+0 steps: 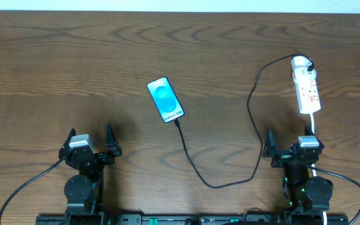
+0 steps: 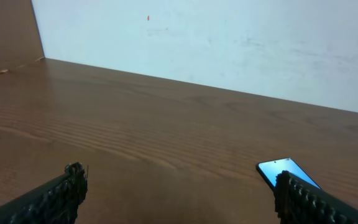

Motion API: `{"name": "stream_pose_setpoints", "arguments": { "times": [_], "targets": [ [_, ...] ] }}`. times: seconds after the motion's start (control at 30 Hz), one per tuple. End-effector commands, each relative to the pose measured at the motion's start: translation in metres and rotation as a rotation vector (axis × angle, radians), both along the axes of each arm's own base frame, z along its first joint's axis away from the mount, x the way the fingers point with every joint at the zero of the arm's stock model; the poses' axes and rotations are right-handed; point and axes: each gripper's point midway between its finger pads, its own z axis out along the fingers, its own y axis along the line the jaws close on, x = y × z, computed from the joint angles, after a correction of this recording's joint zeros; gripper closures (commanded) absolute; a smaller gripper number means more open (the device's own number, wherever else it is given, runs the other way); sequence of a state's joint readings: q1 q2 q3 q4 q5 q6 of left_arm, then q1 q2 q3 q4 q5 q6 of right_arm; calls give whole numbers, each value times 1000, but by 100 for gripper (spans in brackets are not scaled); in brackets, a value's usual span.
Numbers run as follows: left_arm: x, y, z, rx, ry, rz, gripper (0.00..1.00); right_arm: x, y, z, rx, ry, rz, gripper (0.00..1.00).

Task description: Plug charger to phone and switch on socket

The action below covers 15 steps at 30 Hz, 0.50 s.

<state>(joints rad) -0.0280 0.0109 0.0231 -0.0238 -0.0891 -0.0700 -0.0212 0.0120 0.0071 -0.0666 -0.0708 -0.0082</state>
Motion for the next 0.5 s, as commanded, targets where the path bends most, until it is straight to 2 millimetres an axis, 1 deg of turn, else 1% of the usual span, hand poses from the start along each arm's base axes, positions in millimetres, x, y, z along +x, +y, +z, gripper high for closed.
{"name": "stream_pose_setpoints", "arguments": {
  "times": [0.0, 0.47],
  "targets": [
    [-1, 6, -17, 22, 55, 31, 2, 0, 4, -1, 3, 2, 14, 1],
    [-1, 6, -17, 22, 55, 31, 2, 0, 4, -1, 3, 2, 14, 1]
  ]
}}
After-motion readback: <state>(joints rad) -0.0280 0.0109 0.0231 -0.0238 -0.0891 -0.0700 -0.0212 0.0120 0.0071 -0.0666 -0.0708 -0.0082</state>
